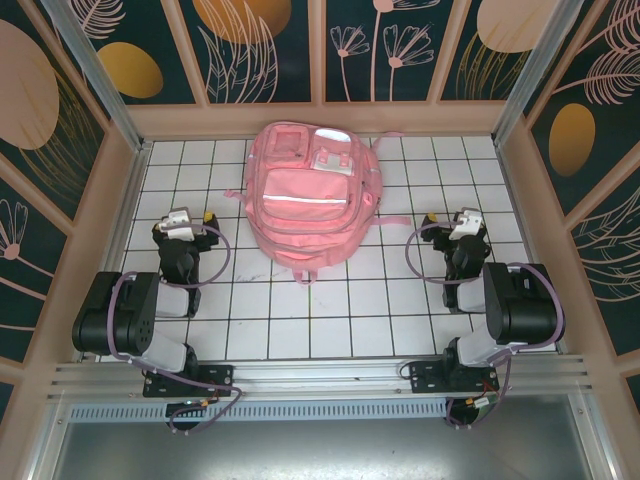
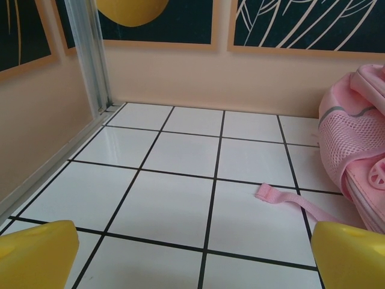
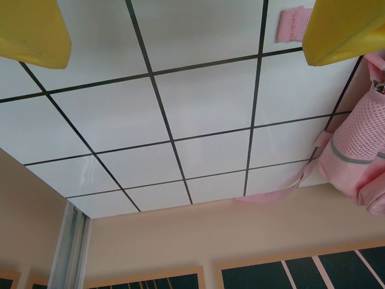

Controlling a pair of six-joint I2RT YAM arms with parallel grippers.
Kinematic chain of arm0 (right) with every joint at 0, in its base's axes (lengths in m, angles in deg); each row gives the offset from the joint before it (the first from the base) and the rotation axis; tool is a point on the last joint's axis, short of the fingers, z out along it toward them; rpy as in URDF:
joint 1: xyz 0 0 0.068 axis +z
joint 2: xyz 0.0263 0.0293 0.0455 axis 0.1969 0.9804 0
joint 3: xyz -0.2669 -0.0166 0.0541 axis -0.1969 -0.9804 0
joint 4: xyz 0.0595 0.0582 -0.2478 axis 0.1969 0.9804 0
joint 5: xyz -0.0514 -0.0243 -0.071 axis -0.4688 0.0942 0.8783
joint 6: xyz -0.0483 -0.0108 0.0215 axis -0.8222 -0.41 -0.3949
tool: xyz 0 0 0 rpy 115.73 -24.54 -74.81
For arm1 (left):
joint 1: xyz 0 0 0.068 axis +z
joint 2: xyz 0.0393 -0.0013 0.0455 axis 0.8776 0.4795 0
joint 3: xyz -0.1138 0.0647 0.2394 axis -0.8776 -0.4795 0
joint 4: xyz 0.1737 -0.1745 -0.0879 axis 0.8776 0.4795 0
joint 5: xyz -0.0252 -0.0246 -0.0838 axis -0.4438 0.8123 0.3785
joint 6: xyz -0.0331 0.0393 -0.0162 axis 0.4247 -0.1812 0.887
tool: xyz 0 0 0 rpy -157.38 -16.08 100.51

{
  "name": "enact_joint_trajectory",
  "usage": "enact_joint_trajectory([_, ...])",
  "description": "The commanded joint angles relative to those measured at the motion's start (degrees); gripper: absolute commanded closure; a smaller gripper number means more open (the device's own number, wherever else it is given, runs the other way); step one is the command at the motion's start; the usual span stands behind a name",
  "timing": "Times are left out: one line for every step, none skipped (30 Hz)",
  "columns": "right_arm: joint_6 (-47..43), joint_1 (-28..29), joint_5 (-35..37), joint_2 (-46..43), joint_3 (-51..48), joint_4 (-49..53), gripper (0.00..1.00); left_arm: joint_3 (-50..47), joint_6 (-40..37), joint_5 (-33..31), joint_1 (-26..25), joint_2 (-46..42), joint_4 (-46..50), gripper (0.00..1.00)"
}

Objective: Pack the student bag

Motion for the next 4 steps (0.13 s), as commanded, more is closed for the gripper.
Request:
enact_joint_trajectory([0.72,-0.35,-1.32,0.56,1.04,-0.92,0.01,0.98,0.65,0.97,0.29,0.39,-0.11,0.01])
enact_joint_trajectory([0.72,-0.3,-1.32,0.62,0.97,-0.93,0.01,0.84,0.57,1.02,0.33,0.34,-0.3,0.01])
enact_joint_trajectory([0.68,-0.26,-1.32,0.63,0.82,-1.13,0.01,0.7,0.56,0.88,0.29,0.34,-0.55,0.01])
enact_joint_trajectory([0.18,-0.3,-3.69,0.53,0.42,-1.87,0.01,0.78,0.58,0.93,0.29,0.5,-0.49,0.01])
